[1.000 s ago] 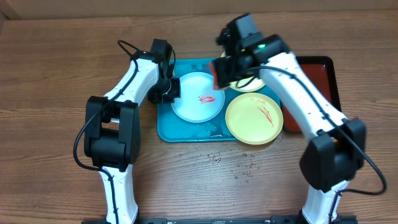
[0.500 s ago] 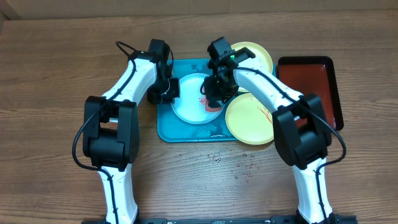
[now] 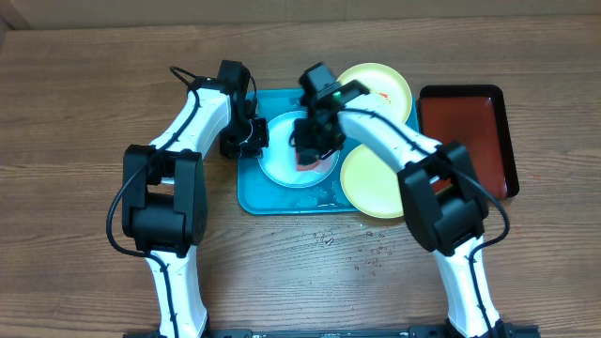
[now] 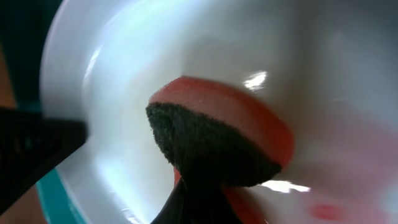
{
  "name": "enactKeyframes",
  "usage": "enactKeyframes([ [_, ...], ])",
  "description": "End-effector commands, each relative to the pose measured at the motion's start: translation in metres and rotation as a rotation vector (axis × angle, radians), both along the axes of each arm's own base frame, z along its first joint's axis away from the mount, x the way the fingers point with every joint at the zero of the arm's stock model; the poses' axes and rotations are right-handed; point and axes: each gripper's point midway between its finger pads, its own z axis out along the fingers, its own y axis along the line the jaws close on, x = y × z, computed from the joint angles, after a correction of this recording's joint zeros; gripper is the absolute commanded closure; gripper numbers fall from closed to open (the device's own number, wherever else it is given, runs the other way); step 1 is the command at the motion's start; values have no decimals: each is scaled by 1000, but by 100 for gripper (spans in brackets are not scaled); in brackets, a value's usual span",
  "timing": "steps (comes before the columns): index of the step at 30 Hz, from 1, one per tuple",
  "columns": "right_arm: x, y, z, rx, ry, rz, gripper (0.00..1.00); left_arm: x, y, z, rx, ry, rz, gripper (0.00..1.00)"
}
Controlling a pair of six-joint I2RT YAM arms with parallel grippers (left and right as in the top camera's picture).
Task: Clean dirty plates on tray and stack at the side
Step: 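Carry the sponge with the right gripper onto the white plate, then scrub the white plate with the sponge while left gripper holds it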
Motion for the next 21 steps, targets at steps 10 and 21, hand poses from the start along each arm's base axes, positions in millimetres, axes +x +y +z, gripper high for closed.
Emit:
enactKeyframes([
  [10, -1, -29, -12, -203, -5, -83, 96, -9, -11, -11, -57, 40, -30, 96],
  [21, 33, -79, 1, -377, -115, -174, 96, -11, -7, -11, -52, 52, -27, 96],
])
